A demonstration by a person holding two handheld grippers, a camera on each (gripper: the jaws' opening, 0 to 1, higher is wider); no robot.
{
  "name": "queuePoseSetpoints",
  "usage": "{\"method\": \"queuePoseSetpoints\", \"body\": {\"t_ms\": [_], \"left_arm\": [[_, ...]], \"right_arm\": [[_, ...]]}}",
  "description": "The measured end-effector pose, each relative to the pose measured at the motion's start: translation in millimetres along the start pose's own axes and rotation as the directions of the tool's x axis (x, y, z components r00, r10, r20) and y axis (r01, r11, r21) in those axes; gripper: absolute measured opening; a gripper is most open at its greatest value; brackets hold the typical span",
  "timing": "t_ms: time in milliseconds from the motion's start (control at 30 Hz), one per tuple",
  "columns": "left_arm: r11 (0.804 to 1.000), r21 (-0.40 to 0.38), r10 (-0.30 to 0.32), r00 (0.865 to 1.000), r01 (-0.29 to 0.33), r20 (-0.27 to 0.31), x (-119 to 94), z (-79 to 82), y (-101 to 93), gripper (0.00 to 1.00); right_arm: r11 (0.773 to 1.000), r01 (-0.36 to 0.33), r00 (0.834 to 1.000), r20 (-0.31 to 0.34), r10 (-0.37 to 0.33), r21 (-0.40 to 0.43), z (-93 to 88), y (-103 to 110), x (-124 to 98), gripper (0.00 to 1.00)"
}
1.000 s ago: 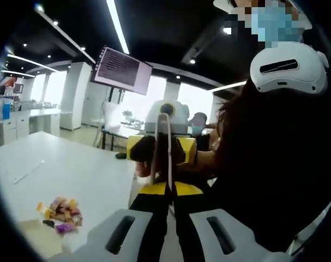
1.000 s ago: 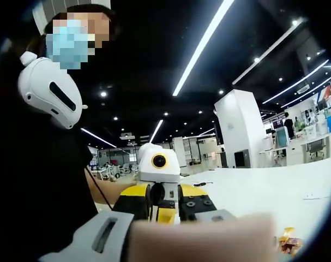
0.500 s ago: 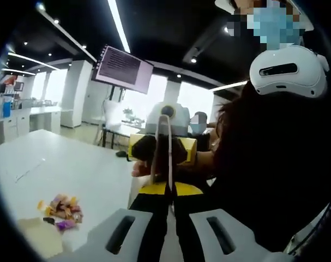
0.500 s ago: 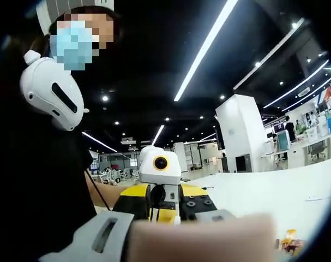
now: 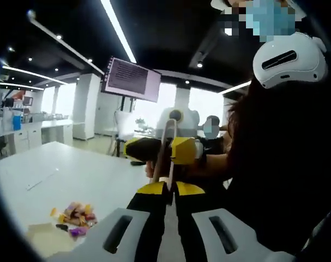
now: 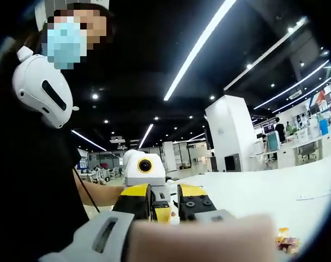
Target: Place the target food into the container with the food tongs after gripping and lifting it, then release it inside without dropping or visibly crushing the food.
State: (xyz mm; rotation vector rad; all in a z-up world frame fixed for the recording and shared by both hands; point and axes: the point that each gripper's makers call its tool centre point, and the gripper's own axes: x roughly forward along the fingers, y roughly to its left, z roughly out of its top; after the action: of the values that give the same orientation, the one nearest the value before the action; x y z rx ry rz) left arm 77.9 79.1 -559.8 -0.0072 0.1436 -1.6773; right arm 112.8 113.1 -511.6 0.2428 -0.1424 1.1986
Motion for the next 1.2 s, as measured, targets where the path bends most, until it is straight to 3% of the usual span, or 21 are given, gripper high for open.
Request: {"method": "queuePoseSetpoints", "body": {"t_ms": [200, 333, 400, 467, 667, 700, 733, 767, 833, 967, 1133, 1200], "left_arm": [[0.996, -0.018, 0.090, 0.995, -0.091, -0.049, -18, -18.6, 9.6, 0.06], [0.977, -0.047, 0.204, 0.978, -0.206, -0.044, -38, -30.6, 19.6, 0.24], [0.960, -0.072, 0.266, 0.962, -0.270, -0.062, -47, -42.5, 23.2, 0.37], [0.939, -0.078, 0.330, 0.941, -0.335, -0.075, -57, -54.8, 26.7, 0.44], [0.868, -0.081, 0.474, 0.866, -0.490, -0.157, -89, -93.9, 35.0, 0.51], [0.862, -0.095, 0.481, 0.863, -0.498, -0.152, -91, -96.6, 34.6, 0.56], [0.847, -0.112, 0.505, 0.852, -0.520, -0.142, -94, -98.4, 36.8, 0.61], [0.825, -0.116, 0.540, 0.831, -0.554, -0.132, -99, -101.5, 40.3, 0.67], [0.804, -0.103, 0.573, 0.809, -0.586, -0.133, -108, -109.9, 43.0, 0.76], [0.783, -0.119, 0.591, 0.790, -0.610, -0.163, -116, -126.5, 44.6, 0.77], [0.746, -0.039, 0.649, 0.739, -0.665, -0.183, -123, -144.0, 52.9, 0.99], [0.749, -0.039, 0.644, 0.740, -0.662, -0.193, -122, -150.1, 53.6, 0.99]], "right_arm": [[0.999, 0.033, 0.999, 0.006, -0.033, 0.020, 2.9, -9, -8, 0.18], [0.996, 0.091, 0.995, -0.042, -0.091, 0.003, -1.7, -28, -19, 0.20], [0.994, 0.113, 0.992, -0.065, -0.112, 0.004, -6.3, -36, -24, 0.21], [0.991, 0.131, 0.987, -0.091, -0.130, 0.004, -12.7, -41, -27, 0.22], [0.978, 0.209, 0.962, -0.178, -0.207, -0.005, -34.7, -75, -40, 0.23], [0.976, 0.219, 0.959, -0.188, -0.214, 0.008, -37.6, -83, -42, 0.23], [0.974, 0.225, 0.957, -0.190, -0.220, 0.006, -38.6, -87, -43, 0.23], [0.972, 0.234, 0.952, -0.203, -0.229, 0.002, -41.4, -93, -44, 0.23], [0.971, 0.239, 0.946, -0.222, -0.234, -0.006, -45.2, -98, -44, 0.23], [0.968, 0.250, 0.940, -0.238, -0.245, -0.010, -51.5, -109, -44, 0.23], [0.963, 0.271, 0.931, -0.253, -0.265, -0.013, -58.1, -120, -49, 0.24], [0.960, 0.278, 0.928, -0.255, -0.272, -0.014, -58.7, -123, -51, 0.24]]}}
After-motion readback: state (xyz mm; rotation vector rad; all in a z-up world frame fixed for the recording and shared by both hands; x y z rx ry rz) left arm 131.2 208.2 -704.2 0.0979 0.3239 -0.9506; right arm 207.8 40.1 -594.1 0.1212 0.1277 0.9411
